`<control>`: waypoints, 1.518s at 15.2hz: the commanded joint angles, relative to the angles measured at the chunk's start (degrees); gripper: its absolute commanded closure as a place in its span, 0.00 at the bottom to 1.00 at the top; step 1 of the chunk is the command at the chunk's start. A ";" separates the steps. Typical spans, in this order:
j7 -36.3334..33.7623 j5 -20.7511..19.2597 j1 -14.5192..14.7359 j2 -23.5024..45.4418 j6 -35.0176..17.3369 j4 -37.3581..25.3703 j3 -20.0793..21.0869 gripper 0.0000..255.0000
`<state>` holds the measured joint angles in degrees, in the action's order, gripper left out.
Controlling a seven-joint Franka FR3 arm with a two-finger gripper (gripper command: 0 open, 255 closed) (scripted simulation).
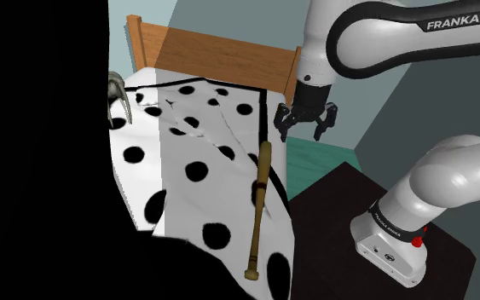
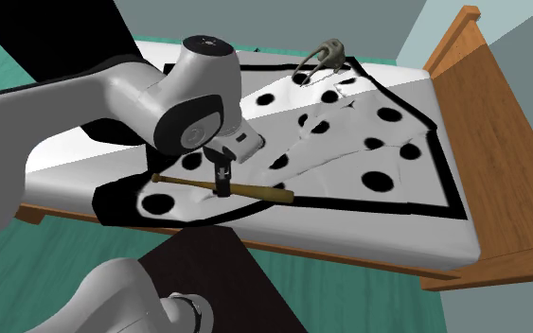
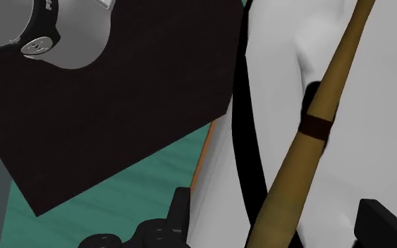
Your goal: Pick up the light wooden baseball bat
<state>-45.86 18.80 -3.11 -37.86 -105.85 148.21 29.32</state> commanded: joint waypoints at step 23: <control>-42.10 -17.97 -11.53 40.79 -27.66 -2.99 23.41 1.00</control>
<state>-87.94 0.86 -14.64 2.91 -133.42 145.18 52.73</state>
